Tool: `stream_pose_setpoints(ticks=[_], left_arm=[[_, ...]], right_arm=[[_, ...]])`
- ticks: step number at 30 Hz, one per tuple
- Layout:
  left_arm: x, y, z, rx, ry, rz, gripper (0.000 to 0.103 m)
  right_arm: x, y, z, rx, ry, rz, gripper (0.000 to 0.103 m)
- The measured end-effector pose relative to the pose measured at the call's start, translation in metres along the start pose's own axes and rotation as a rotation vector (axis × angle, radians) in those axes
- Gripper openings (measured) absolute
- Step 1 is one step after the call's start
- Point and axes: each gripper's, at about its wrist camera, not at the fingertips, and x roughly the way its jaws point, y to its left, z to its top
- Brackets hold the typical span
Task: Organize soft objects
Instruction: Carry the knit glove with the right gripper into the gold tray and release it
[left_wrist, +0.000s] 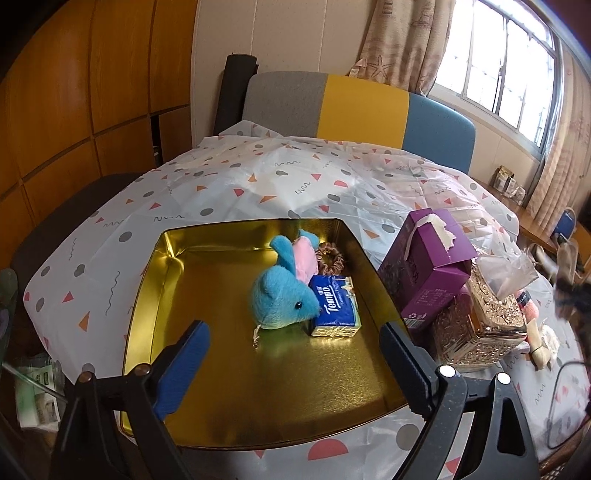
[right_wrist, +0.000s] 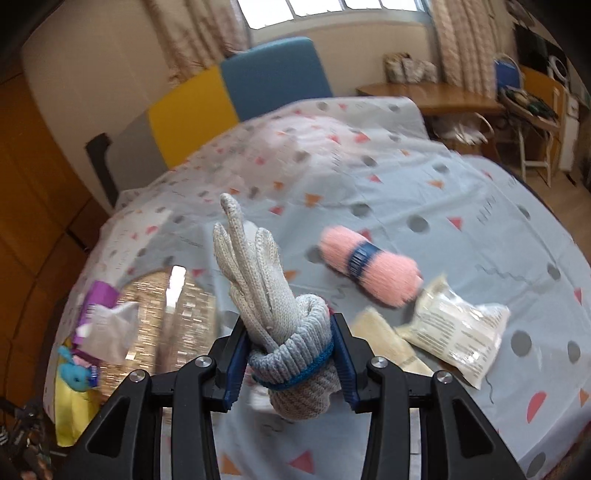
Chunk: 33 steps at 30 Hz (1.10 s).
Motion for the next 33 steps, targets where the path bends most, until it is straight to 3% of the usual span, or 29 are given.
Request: stream_pose_setpoints(ticks=[8, 15, 23, 33], left_arm=[[-0.001, 0.028, 0.003, -0.073, -0.008, 0.039, 0.093], [-0.009, 0.049, 0.006, -0.117, -0.040, 0.077, 0.093], [-0.013, 0.062, 0.008, -0.148, -0.055, 0.083, 0.093], [-0.005, 0.051, 0.002, -0.115, -0.027, 0.069, 0.093]], right_arm=[[-0.031, 0.145, 0.011, -0.292, -0.054, 0.244, 0.042], [-0.010, 0.265, -0.038, -0.573, 0.051, 0.396, 0.042], [0.065, 0.319, -0.116, -0.779, 0.268, 0.357, 0.042], [0.117, 0.315, -0.152, -0.832, 0.385, 0.267, 0.044]])
